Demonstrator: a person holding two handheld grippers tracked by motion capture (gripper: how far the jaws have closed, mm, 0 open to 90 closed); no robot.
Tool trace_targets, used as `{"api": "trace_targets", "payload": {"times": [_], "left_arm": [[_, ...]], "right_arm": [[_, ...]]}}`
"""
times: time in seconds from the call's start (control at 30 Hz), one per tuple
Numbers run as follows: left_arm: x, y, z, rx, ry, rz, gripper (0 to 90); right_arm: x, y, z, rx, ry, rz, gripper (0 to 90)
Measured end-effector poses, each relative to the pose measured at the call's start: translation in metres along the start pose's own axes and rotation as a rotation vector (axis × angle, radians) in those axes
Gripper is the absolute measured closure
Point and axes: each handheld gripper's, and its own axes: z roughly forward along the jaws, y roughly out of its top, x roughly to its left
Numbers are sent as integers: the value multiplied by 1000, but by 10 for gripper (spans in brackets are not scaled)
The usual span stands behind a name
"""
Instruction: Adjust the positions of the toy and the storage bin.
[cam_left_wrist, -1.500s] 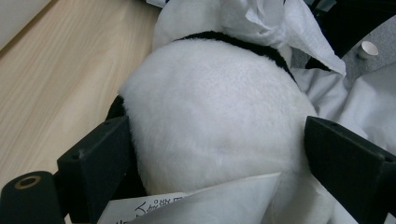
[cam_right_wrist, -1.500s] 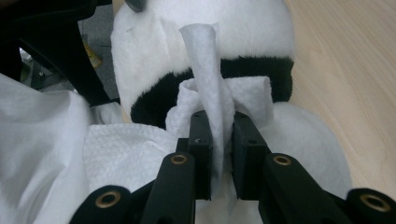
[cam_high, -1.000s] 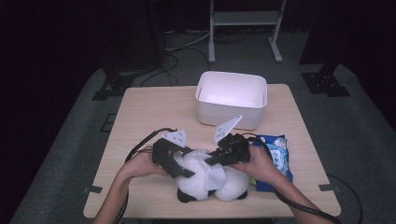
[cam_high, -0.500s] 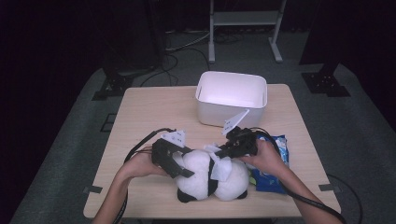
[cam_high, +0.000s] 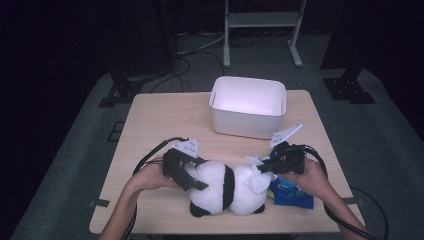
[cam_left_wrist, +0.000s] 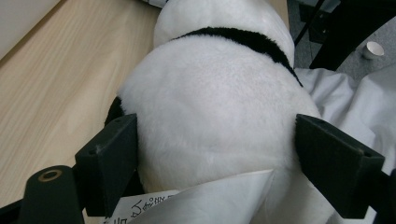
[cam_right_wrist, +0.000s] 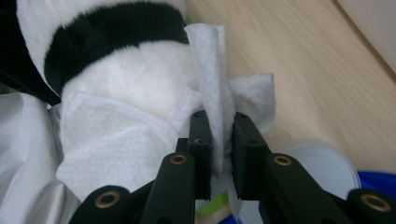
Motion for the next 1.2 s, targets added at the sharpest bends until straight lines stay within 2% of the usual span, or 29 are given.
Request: {"api": "trace_targets", "payload": {"times": [0.2, 0.4, 0.5, 0.73, 0.77, 0.87, 0.9, 0.97, 1.07, 1.1, 1.2], "left_arm": [[0, 0, 0, 3, 1, 2, 154], [1, 0, 0, 1, -1, 0, 153], [0, 0, 0, 3, -1, 1, 153], [0, 0, 0, -4, -1, 1, 152], [1, -1, 0, -7, 0, -3, 152], [2, -1, 0, -4, -2, -2, 153], [2, -2, 0, -9, -3, -6, 152], [2, -2, 0, -10, -3, -7, 152], [2, -2, 0, -8, -4, -6, 152], [2, -2, 0, -8, -4, -6, 152], [2, -1, 0, -7, -3, -3, 152]], "right_arm": [[-6, -17, 0, 2, -2, 40, 785], [-5, -16, -1, 7, -8, 40, 786], [-3, -8, -2, 2, -5, 20, 787], [13, 30, 4, -10, 18, -61, 787], [19, 40, 9, -12, 31, -79, 787], [23, 48, 15, -12, 48, -105, 787], [28, 56, 22, -4, 62, -126, 787], [29, 59, 24, -2, 70, -134, 787], [40, 76, 36, 3, 102, -181, 788], [40, 76, 36, 3, 102, -181, 788], [48, 92, 42, -5, 130, -205, 788]]}}
